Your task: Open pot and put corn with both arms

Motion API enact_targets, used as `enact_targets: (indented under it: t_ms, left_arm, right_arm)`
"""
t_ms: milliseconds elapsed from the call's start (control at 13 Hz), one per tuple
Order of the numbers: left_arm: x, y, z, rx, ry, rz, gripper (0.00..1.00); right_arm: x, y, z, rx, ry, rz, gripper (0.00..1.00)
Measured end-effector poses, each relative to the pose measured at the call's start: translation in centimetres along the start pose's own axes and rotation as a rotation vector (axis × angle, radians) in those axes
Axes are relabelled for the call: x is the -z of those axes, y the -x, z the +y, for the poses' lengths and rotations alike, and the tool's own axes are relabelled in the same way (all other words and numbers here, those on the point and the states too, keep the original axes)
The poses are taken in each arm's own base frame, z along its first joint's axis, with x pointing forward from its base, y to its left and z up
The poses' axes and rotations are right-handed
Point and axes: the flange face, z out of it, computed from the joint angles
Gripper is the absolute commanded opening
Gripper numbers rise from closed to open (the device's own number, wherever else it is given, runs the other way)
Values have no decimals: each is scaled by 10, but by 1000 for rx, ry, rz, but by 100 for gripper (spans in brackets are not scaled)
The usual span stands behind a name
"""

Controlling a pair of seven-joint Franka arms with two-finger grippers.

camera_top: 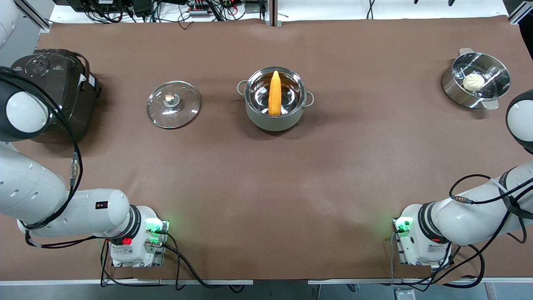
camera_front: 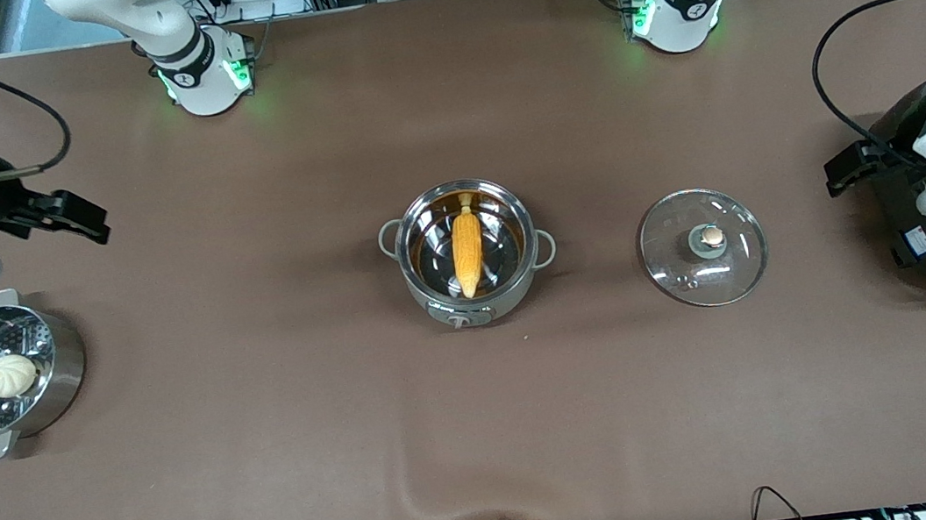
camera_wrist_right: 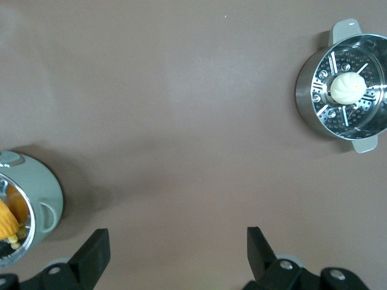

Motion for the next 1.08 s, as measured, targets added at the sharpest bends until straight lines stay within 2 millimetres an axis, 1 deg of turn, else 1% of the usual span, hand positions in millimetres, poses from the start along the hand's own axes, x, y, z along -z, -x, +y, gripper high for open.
enact_targets:
  t_ms: [154,231,385,462,538,615,846,1077]
  left_arm:
    - [18,4,1,-2,0,19,100]
    - [31,8,4,-5,0,40,100]
    - [53,24,16,-20,-6,56,100]
    - [58,31,22,-16,-11,45,100]
    - [60,35,25,-17,-15,36,100]
    - [59,37,23,-14,-17,25,100]
    - [49,40,10,9,-20,-2,100]
    - [51,47,-6,37,6,-6,100]
  right_arm:
    - [8,2,21,23,-8,2,100]
    - [12,4,32,41,-12,2,100]
    - [20,9,58,49,-24,7,100]
    - [23,13,68,42,-34,8,100]
    - [25,16,74,36,-43,14,100]
    - [27,17,75,35,-48,24,100]
    - [21,12,74,34,-56,42,100]
    - [17,8,81,16,-88,32,100]
